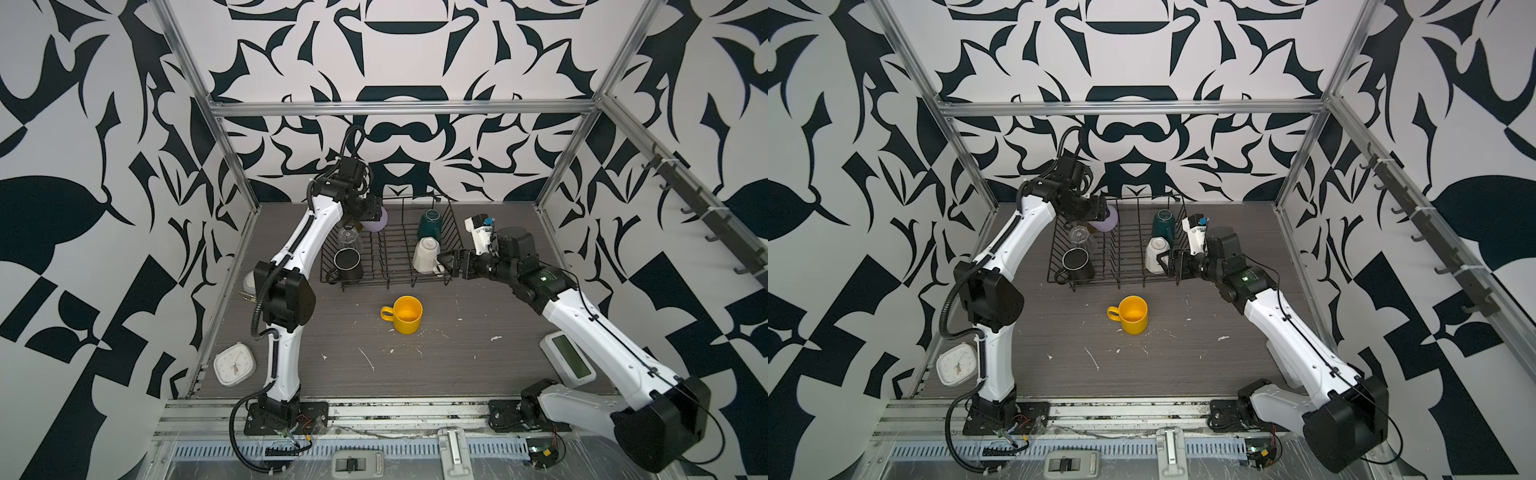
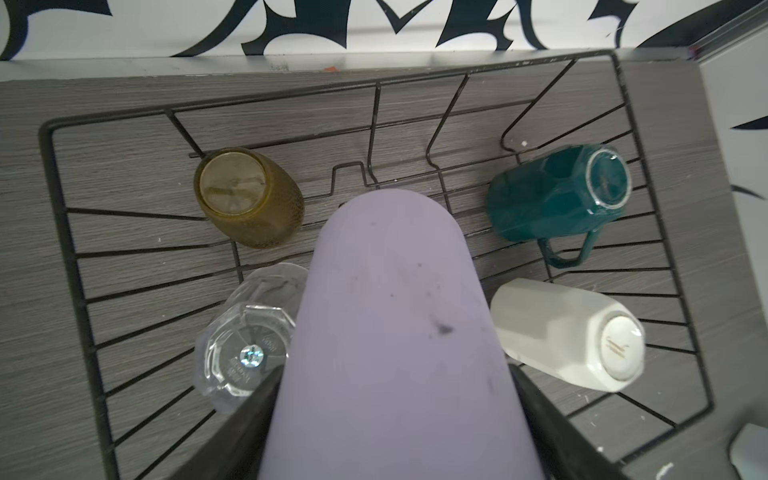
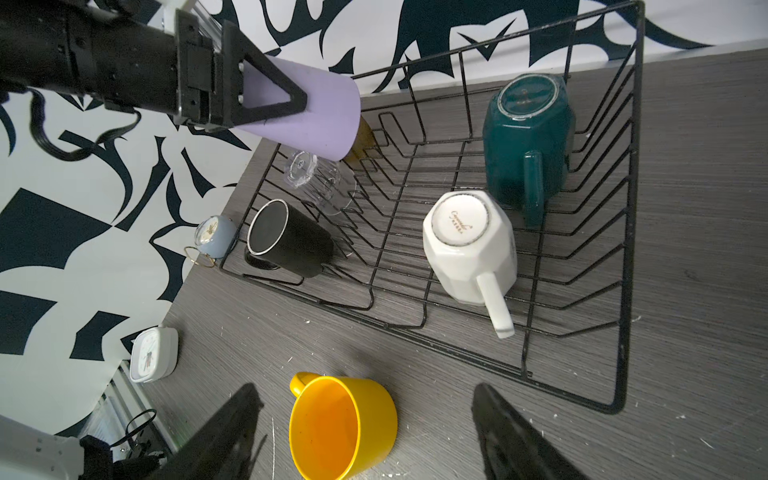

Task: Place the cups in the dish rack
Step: 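Lower the lavender cup opening-down into the rack with the left gripper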

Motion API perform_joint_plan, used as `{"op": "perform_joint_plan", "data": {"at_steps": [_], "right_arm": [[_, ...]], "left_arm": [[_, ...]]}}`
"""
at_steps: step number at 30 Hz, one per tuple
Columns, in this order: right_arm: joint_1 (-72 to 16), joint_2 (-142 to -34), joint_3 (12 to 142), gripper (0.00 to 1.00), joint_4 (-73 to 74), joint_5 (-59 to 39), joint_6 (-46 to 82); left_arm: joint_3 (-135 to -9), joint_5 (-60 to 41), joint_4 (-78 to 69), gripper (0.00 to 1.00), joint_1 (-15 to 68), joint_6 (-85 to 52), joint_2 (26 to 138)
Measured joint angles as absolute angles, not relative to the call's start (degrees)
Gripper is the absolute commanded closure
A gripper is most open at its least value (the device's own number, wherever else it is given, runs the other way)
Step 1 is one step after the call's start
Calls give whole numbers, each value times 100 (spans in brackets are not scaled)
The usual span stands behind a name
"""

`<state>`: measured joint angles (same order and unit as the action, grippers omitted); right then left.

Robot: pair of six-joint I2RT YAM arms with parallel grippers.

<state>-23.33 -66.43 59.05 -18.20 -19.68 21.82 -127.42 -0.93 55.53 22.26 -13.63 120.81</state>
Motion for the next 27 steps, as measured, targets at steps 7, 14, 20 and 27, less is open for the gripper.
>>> {"op": "perform_joint_plan", "data": {"at_steps": [7,14,20,27], "right_arm": [[-2333,-6641,5852,17,-1817,-2032,2158],[-2333,-6641,5734,17,-1817,-2084,2141],[-2333,-6630,5660,18,-1815,-2137,2143],[-2333,-6630,5636,18,-1813,-2211,2145]], "left_arm": [[-13187,204,5907,100,2327,-1304,12543],[-13338,425,5961,100,2359,-1297,12929],[-13439,434,5955,91,2368,-1297,13227],[-13566,429,5946,42,2388,-1295,13500]]}}
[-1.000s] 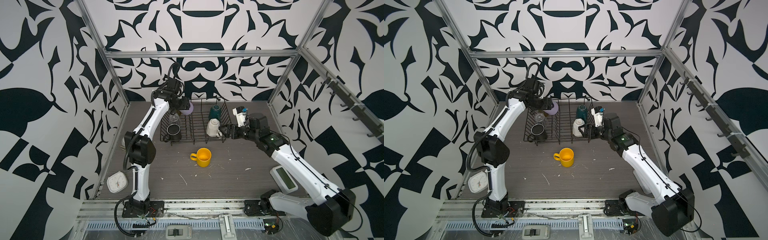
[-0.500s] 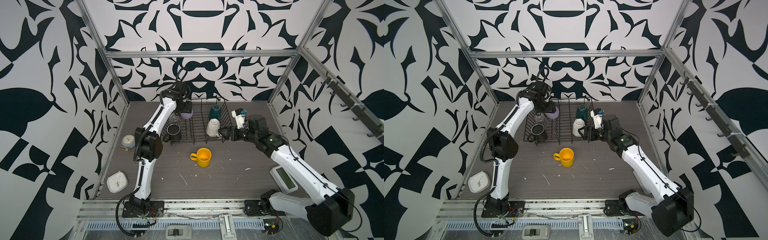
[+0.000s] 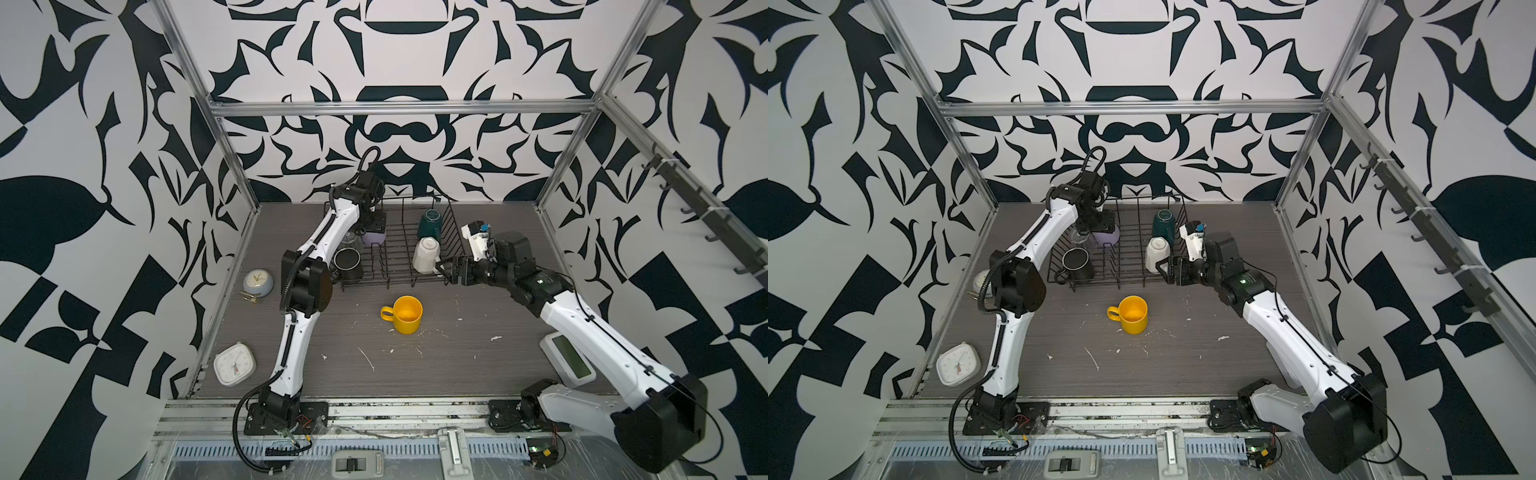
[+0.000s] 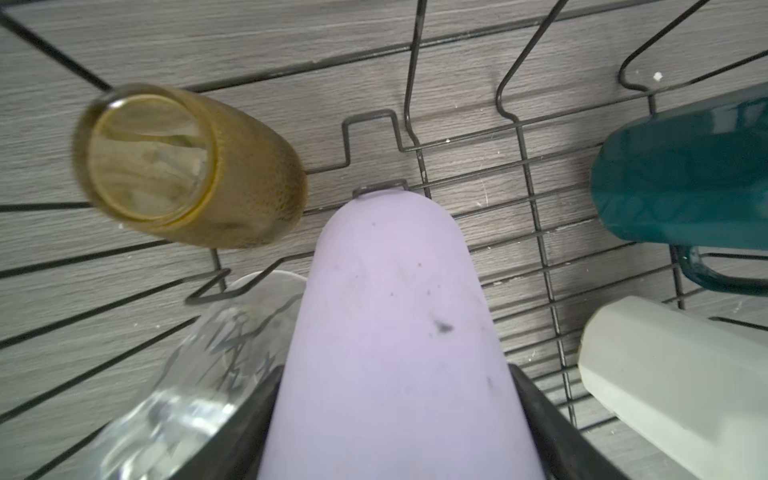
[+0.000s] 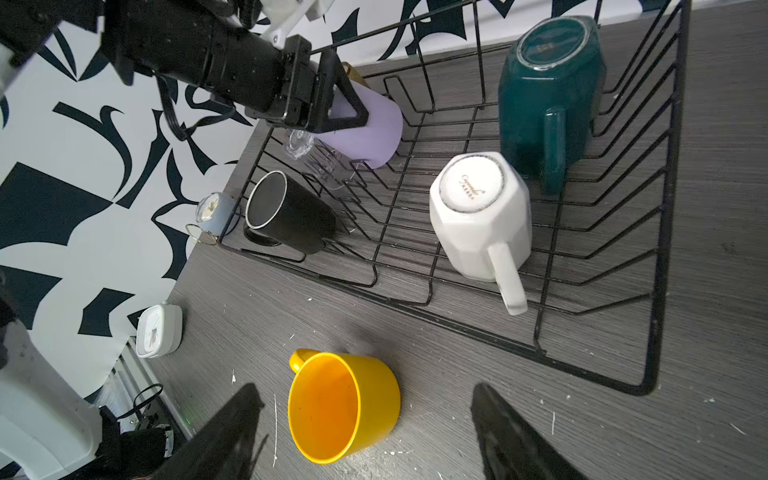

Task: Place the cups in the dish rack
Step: 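Lower the lavender cup opening-down into the rack with the left gripper, then open and lift the left gripper while the right gripper moves to the yellow mug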

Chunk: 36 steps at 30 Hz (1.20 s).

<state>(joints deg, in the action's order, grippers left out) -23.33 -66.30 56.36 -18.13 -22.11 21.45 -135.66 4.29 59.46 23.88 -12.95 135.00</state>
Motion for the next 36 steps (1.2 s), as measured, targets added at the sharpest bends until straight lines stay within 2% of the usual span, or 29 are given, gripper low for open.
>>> {"op": "perform_joint_plan", "data": {"at_steps": [4,11,15,18,27,36], "right_arm": [[-2333,-6632,5634,18,-1809,-2235,2145],[-2333,-6670,5634,18,-1787,-2279,2145],[-2333,-6707,5634,19,-1780,-2296,2145],[-2333,-6726,5634,19,-1778,-2296,2145],[-2333,-6735,5636,20,-1828,-2255,2137],[-2458,-6906,5758,25,-2290,-1848,1933]], "left_arm": [[-13620,432,5927,30,2408,-1256,13625],[-13622,471,5892,16,2440,-1190,13668],[-13622,473,5865,16,2447,-1170,13668],[-13622,478,5811,10,2447,-1146,13668],[-13478,495,5636,9,2443,-1125,13594],[-12374,589,5078,8,2434,-1109,12475]]}}
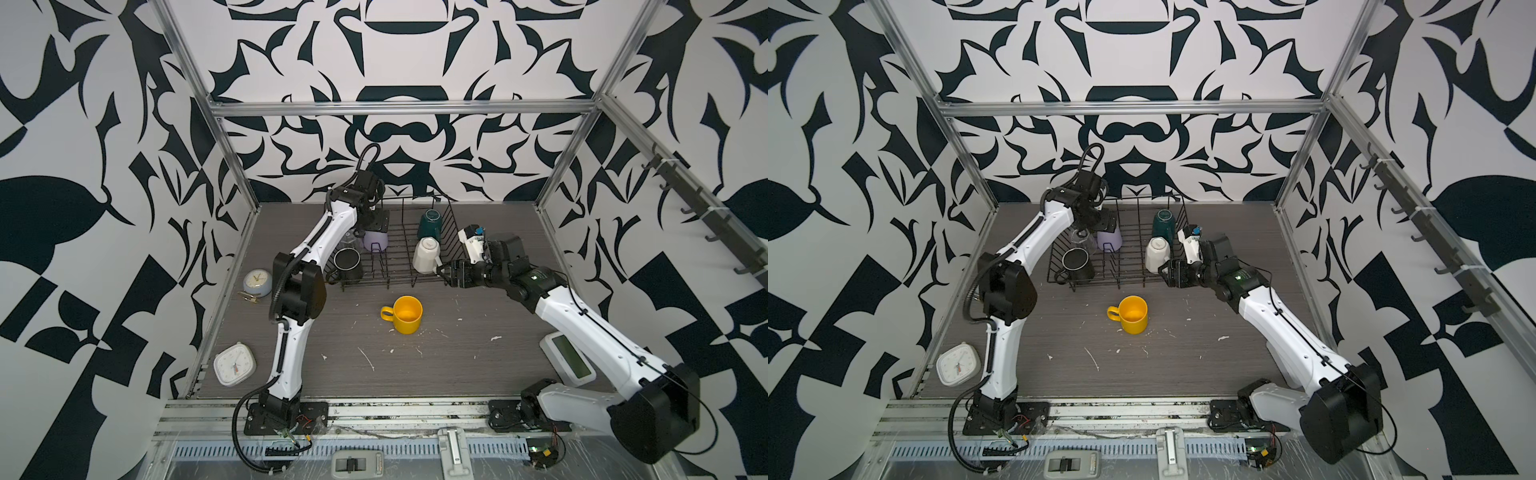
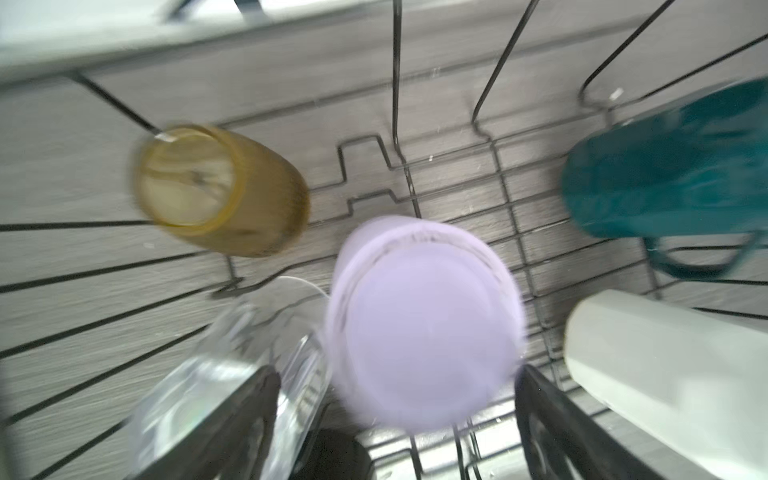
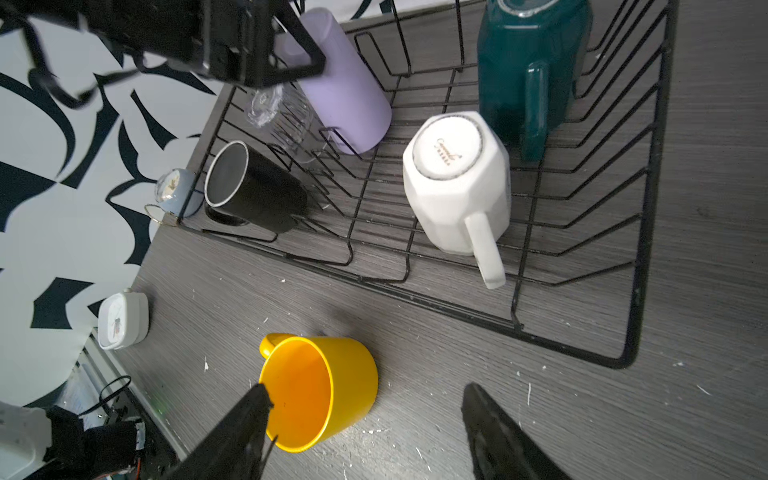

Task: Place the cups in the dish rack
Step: 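Open and lift the left gripper while the right gripper moves to the yellow mug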

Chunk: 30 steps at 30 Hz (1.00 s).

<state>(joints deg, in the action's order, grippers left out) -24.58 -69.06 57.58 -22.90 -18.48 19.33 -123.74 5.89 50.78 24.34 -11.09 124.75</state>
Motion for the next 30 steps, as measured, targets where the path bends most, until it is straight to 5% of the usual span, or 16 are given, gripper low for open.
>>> {"op": "perform_joint_plan", "data": {"at_steps": [20,30], "right_arm": [[-4056,-7793,6198,32,-3310,-504,1638],[-4309,-8527,6440,41,-3341,-211,1686]], "left_arm": [[-7179,1197,1299,1,2412,-1330,7734],[-6049,1498,451,1,2401,-1361,6464]]}}
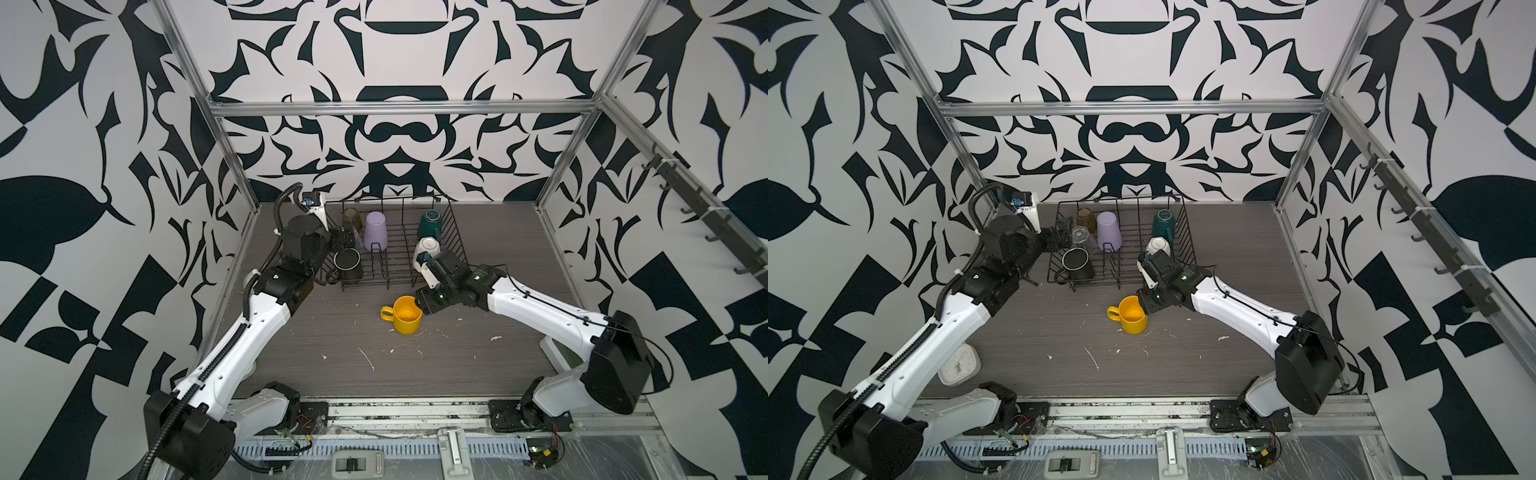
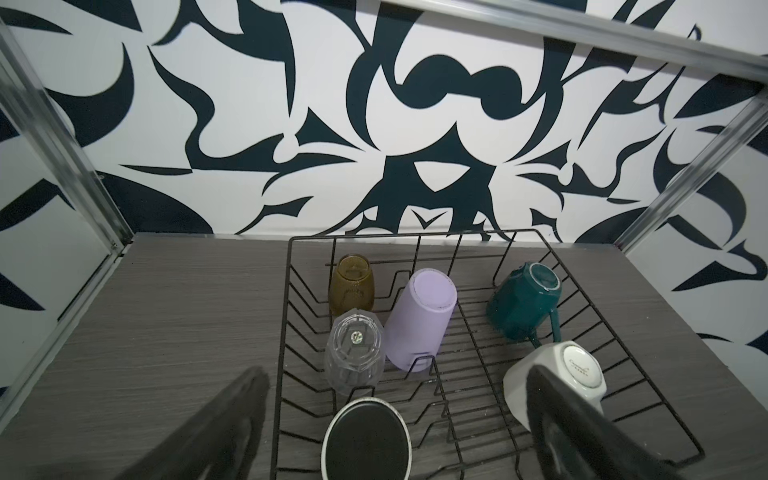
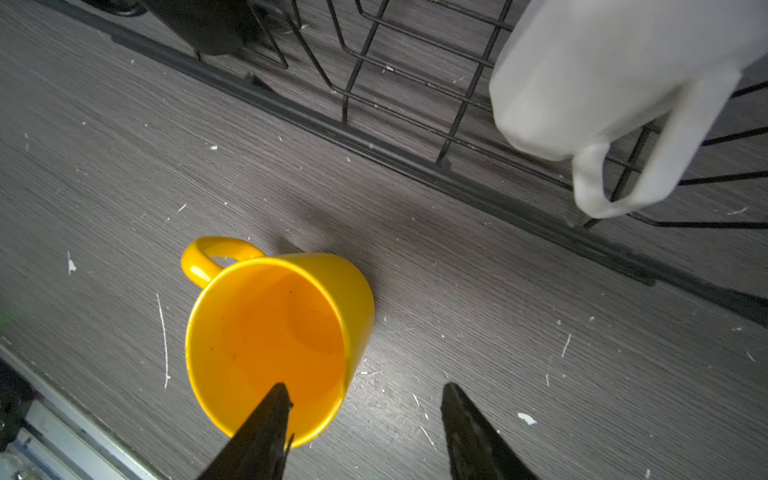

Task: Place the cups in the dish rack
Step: 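Open and lift the left gripper while the right gripper moves to the yellow mug, then grasp the yellow mug rim with the right gripper and lift it above the rack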

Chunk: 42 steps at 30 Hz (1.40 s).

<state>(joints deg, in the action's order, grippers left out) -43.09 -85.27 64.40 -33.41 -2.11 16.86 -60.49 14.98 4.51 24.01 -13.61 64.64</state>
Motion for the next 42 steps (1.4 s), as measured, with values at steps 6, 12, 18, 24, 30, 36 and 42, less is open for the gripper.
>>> {"op": "perform_joint_plan", "data": {"at_steps": [6,12,18,24,30,36,42], "right_arm": [[-4434,-9076,6665,48,-3310,-117,1712],[-4506,-9511,6731,62,-3299,-78,1772],[-4547,-9692,6803,80,-3295,-78,1741],[-4593,-9732,6871,95,-3378,-58,1653],[-4630,-9719,6873,100,-3395,-84,1629],[-4641,-9454,6849,100,-3509,-460,1535],[-4558,-8569,6807,100,-3470,-1153,1520]], "left_arm": [[-5669,1573,239,1,2401,-1369,6134],[-5240,1570,16,1,2397,-1354,5745],[-4816,1568,-364,1,2397,-1345,5330],[-4493,1570,-672,1,2394,-1341,5105],[-4346,1605,-886,1,2342,-1354,5035],[-4226,1651,-1155,1,2281,-1369,4950],[-4036,1363,-1358,1,2108,-1459,4890]]}}
